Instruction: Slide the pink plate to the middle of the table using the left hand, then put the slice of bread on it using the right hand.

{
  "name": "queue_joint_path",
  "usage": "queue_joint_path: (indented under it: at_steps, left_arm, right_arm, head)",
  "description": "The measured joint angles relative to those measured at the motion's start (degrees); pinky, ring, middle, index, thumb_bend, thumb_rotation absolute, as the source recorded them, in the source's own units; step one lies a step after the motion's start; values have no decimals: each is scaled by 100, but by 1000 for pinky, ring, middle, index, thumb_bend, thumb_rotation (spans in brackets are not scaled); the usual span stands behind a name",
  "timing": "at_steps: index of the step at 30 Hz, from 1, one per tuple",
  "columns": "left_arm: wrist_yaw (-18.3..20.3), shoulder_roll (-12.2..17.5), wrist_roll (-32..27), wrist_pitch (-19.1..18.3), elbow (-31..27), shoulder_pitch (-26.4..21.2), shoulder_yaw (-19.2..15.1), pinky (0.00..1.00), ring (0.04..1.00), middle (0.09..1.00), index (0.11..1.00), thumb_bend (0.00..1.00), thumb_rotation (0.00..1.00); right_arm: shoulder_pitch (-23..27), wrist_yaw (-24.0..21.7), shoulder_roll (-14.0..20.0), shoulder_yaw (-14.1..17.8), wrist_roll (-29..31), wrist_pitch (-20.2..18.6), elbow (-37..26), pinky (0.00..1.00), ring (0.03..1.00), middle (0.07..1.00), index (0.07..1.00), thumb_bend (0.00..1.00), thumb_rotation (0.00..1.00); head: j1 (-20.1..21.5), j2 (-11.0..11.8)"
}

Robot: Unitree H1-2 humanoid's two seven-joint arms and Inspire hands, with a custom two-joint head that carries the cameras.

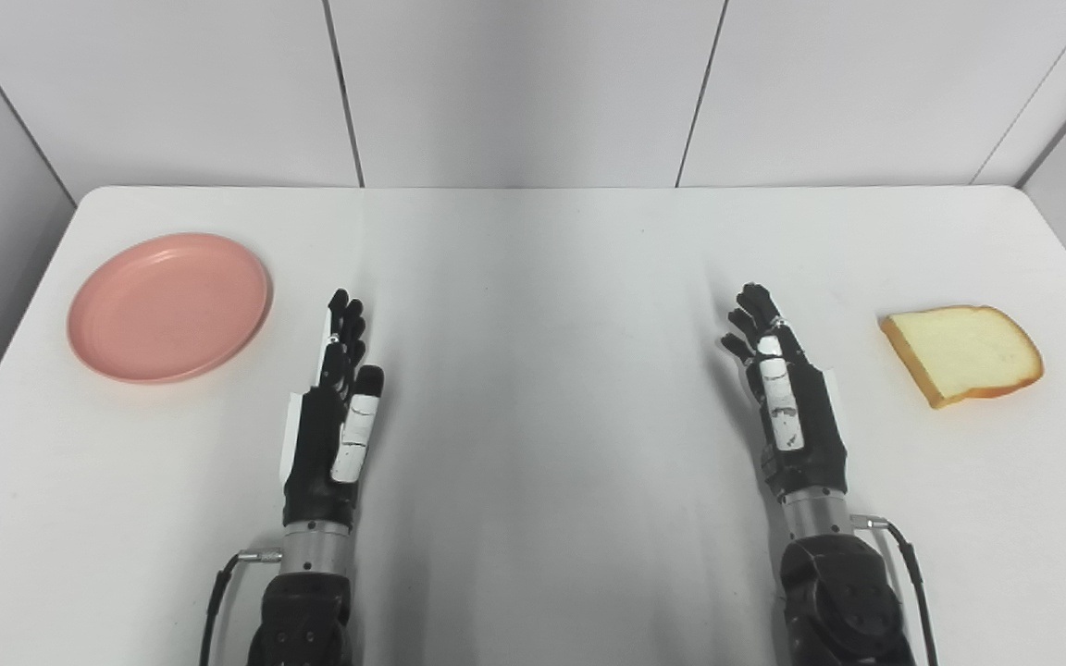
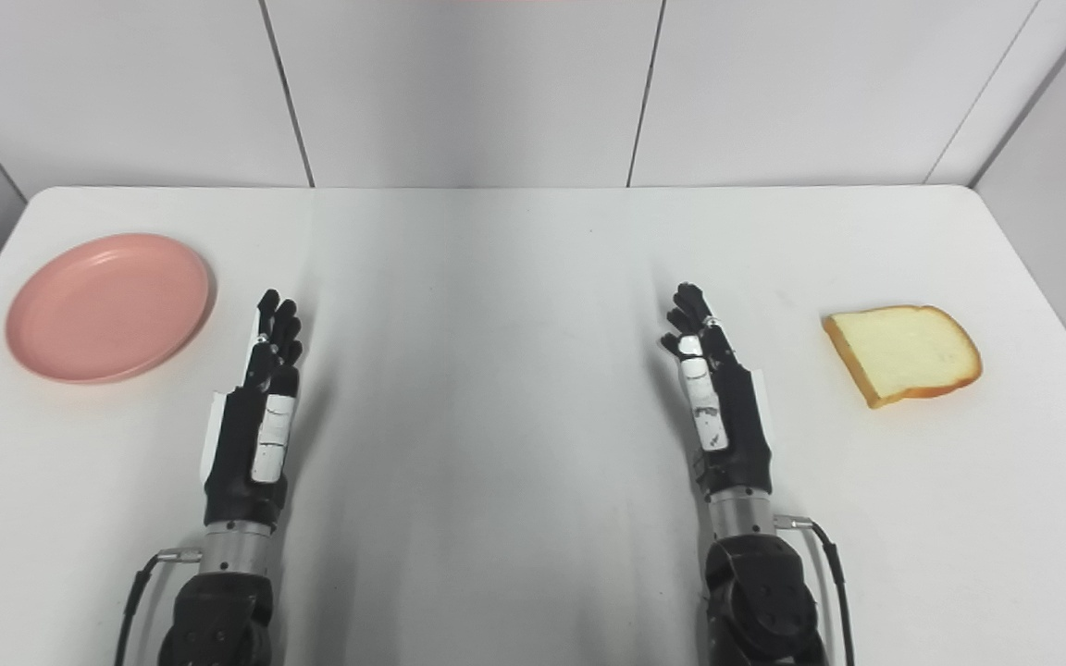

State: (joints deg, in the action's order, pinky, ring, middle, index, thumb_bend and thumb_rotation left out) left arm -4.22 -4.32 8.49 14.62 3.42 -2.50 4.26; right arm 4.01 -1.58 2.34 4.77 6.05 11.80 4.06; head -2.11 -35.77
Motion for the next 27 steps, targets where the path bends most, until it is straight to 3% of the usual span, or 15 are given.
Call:
queue_joint_path:
  at_steps: [5, 7, 11, 13, 17, 24, 27]
  left_arm:
    - [-17, -36, 23, 21, 90, -39, 13, 1000, 1000, 998, 1000, 769, 945]
    - [-50, -70, 39, 63, 177, -91, 24, 1000, 1000, 999, 1000, 763, 945]
    - [-152, -186, 158, 294, 360, -185, 63, 1000, 1000, 1000, 1000, 734, 957]
    - [-224, -242, 257, 374, 473, -240, 102, 1000, 1000, 1000, 1000, 736, 957]
    - [-287, -325, 384, 530, 649, -342, 137, 1000, 1000, 1000, 1000, 722, 938]
    - [-671, -427, 651, 943, 914, -485, 132, 957, 960, 952, 923, 650, 925]
    - [-824, -410, 620, 996, 918, -512, 113, 935, 936, 918, 845, 764, 951]
  right_arm:
    - [20, -29, 41, 24, 110, 100, 90, 916, 923, 923, 892, 711, 880]
    - [44, -58, 85, 24, 161, 187, 158, 924, 928, 926, 897, 711, 885]
    - [109, -191, 187, 49, 326, 335, 333, 948, 931, 932, 904, 736, 880]
    - [180, -290, 253, 88, 450, 463, 466, 958, 934, 938, 908, 751, 878]
    - [357, -458, 384, 154, 639, 594, 714, 963, 934, 941, 914, 759, 884]
    - [580, -511, 495, 204, 650, 998, 1099, 967, 936, 948, 921, 721, 896]
    - [608, -511, 493, 195, 630, 1061, 1152, 971, 934, 945, 915, 682, 891]
  head:
    - [-237, 141]
    - [-579, 368]
    - [-782, 510]
    - [-1115, 728]
    - [-1361, 931]
    - [-1442, 1116]
    - [-1336, 1125]
